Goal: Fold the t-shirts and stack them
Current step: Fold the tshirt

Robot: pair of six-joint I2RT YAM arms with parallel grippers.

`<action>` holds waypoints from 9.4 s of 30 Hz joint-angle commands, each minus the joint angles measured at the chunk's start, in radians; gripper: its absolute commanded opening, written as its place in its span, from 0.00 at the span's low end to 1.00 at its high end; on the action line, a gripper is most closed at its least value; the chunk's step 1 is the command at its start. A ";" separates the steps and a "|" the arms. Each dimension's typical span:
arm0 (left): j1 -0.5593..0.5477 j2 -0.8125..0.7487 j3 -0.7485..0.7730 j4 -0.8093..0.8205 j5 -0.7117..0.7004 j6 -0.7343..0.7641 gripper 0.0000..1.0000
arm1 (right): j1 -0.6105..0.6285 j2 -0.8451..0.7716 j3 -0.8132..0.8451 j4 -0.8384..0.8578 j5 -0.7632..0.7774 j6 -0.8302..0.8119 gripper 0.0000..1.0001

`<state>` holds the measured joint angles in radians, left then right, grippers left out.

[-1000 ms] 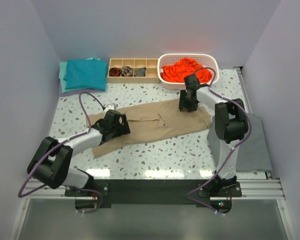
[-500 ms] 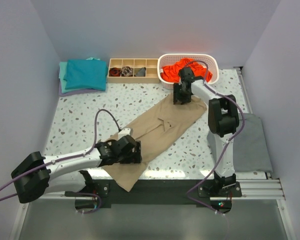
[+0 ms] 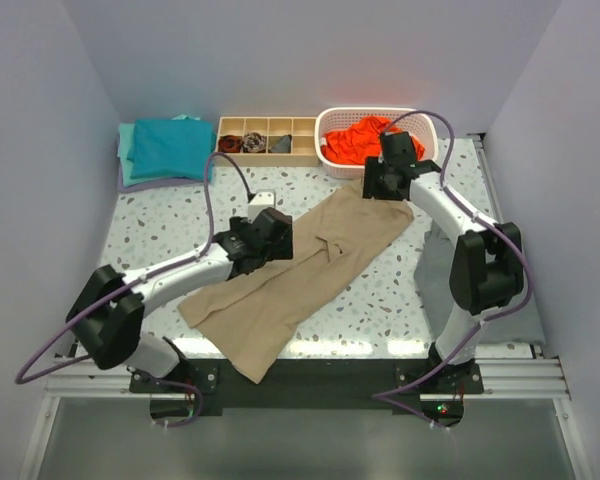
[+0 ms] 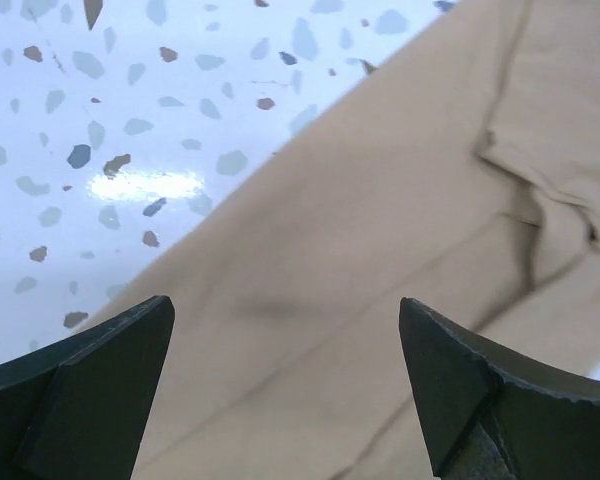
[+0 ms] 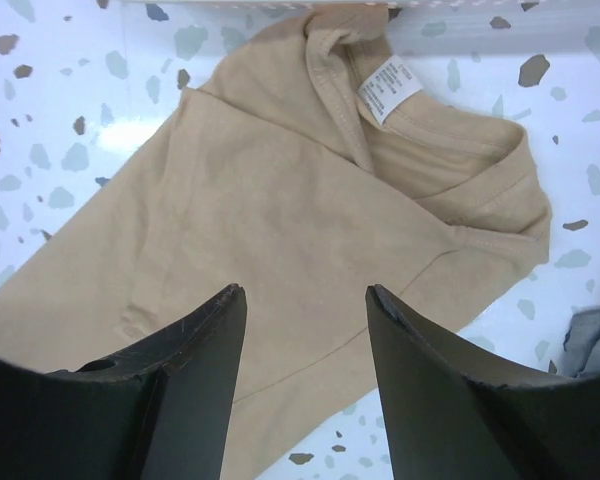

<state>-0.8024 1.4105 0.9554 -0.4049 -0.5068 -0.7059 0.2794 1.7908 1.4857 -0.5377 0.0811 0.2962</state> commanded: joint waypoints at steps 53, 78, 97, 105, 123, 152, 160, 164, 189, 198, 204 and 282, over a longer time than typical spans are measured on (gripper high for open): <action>-0.230 -0.028 0.120 -0.110 0.290 -0.037 1.00 | 0.242 0.639 0.730 -0.164 -0.209 -0.175 0.59; 0.199 0.378 0.396 0.228 0.339 0.321 1.00 | 0.322 -0.465 -0.364 -0.105 -0.374 -0.023 0.60; 0.305 0.784 0.644 0.295 0.565 0.401 1.00 | 0.791 -0.337 -0.602 0.097 -0.423 0.139 0.61; 0.364 0.843 0.741 0.278 0.643 0.430 1.00 | 0.834 -0.148 -0.588 0.218 -0.406 0.124 0.60; 0.440 0.955 0.950 0.173 0.731 0.506 1.00 | 0.850 -0.344 -0.754 -0.226 -0.069 0.302 0.61; 0.480 0.621 0.683 0.244 0.881 0.415 1.00 | 0.640 -0.476 -0.447 -0.193 0.247 0.110 0.67; 0.398 0.634 0.531 0.236 0.935 0.355 1.00 | 0.529 -0.469 -0.481 -0.128 0.206 0.095 0.67; 0.374 0.696 0.503 0.201 0.912 0.344 1.00 | 0.511 -0.470 -0.498 -0.114 0.194 0.095 0.67; 0.381 0.820 0.827 0.058 0.642 0.562 1.00 | 0.731 -0.475 -0.711 -0.068 -0.218 0.201 0.66; 0.326 0.463 0.651 0.158 0.593 0.514 1.00 | 0.747 -0.606 -0.648 -0.243 0.098 0.205 0.65; 0.233 0.193 0.304 0.193 0.400 0.409 1.00 | 0.747 -0.729 -0.729 -0.054 -0.079 0.256 0.66; 0.132 -0.499 -0.326 0.124 0.278 0.157 1.00 | 1.173 -0.510 -0.616 -0.299 0.384 0.681 0.58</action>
<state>-0.6682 0.9276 0.5991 -0.2794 -0.2966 -0.5793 1.4490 1.4139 0.7952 -0.6060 0.1833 0.9119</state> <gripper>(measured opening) 0.997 0.561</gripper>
